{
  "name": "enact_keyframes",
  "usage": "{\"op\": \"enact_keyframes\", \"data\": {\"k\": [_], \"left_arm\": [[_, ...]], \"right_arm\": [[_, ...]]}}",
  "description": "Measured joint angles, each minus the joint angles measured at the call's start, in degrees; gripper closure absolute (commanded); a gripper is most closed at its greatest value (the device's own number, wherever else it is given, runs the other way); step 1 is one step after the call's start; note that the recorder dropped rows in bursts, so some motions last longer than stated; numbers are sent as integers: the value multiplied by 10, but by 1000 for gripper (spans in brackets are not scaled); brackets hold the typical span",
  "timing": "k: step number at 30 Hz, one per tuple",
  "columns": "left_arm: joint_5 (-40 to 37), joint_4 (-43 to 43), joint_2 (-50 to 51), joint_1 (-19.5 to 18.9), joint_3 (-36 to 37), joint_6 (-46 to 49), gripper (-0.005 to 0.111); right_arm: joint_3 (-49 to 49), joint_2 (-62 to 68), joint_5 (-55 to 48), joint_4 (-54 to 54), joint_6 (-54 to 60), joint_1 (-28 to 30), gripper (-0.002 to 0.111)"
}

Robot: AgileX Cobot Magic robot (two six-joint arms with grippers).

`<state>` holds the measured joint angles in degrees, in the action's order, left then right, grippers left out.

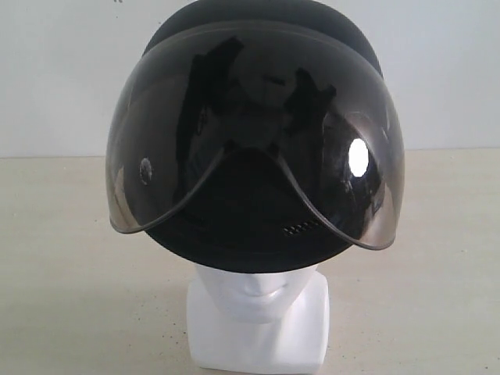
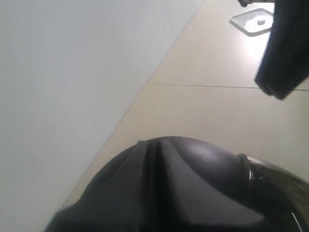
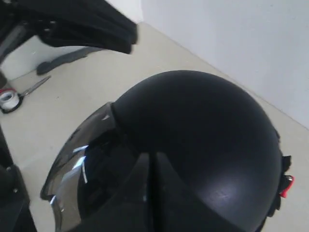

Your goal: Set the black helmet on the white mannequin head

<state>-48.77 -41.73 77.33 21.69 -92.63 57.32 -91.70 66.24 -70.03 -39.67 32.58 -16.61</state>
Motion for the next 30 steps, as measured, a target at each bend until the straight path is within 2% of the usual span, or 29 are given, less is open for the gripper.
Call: {"op": "enact_keyframes", "data": {"k": [5, 10, 15, 18, 23, 30], "left_arm": [[-14, -14, 11, -29, -5, 29, 102], [-91, -61, 12, -78, -6, 80, 102], [-134, -177, 24, -125, -6, 142, 102], [-154, -224, 37, -137, -6, 173, 102], [-188, -229, 72, -138, -6, 180, 102], [-194, -222, 118, -138, -6, 189, 102]], "right_arm": [[-1, 19, 0, 67, -21, -89, 109], [-1, 45, -1, 94, -30, -138, 109], [-1, 50, 8, 112, -31, -147, 109], [-1, 50, 26, 118, -34, -148, 109], [-1, 56, 48, 117, -39, -148, 109], [-11, 76, 48, 112, -42, -148, 109]]}}
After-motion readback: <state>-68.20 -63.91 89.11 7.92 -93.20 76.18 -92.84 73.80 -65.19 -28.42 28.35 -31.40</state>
